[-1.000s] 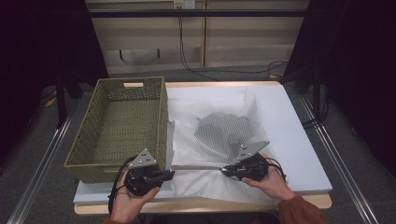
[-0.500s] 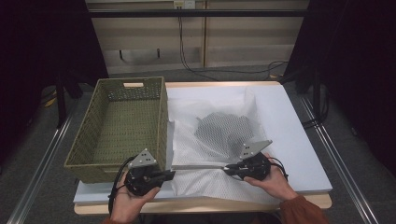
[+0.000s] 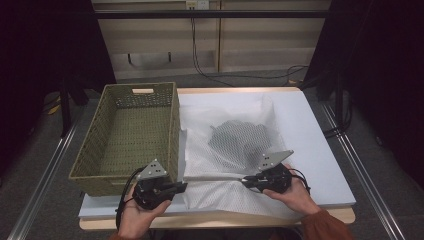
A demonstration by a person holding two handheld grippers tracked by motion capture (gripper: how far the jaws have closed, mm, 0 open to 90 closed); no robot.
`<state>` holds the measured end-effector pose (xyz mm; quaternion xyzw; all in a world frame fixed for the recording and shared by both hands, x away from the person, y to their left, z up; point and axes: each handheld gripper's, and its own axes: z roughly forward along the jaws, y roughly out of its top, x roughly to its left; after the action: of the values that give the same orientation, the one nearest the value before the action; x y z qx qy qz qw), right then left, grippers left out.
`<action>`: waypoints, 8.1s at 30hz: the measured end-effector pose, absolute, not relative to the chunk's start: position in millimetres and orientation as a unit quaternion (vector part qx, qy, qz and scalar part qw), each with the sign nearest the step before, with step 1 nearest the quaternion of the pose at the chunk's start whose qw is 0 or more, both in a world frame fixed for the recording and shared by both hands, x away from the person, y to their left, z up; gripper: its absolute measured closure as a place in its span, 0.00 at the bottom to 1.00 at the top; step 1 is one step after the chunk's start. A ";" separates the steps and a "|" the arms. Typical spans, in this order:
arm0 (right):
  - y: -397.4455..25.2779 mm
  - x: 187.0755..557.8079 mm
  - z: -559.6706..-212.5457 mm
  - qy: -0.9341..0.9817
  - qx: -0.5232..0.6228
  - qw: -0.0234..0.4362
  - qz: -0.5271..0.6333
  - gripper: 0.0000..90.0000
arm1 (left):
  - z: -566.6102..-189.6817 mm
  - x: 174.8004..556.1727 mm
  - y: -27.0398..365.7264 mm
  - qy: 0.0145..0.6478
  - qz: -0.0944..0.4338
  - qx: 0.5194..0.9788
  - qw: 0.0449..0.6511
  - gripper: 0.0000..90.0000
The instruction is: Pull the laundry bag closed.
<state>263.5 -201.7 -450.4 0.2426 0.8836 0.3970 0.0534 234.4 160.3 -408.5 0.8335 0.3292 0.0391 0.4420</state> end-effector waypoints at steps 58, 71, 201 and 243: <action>-228.3 258.1 -450.5 0.881 0.262 0.070 0.387 0.92 | -405.8 233.4 160.9 0.328 0.042 0.833 0.443 0.99; -236.4 254.0 -451.9 0.879 0.270 0.068 0.387 0.92 | -405.0 233.0 161.1 0.327 0.045 0.833 0.443 0.99; -293.2 234.9 -458.6 0.868 0.322 0.095 0.366 0.92 | -402.8 233.9 166.1 0.330 0.049 0.835 0.439 0.99; -325.4 222.4 -458.5 0.852 0.356 0.114 0.367 0.92 | -404.1 234.8 169.9 0.336 0.049 0.834 0.434 0.99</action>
<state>222.4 -325.4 -458.5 0.3557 0.8518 0.3675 0.1136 234.8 169.9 -404.1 0.8344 0.3358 0.0487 0.4344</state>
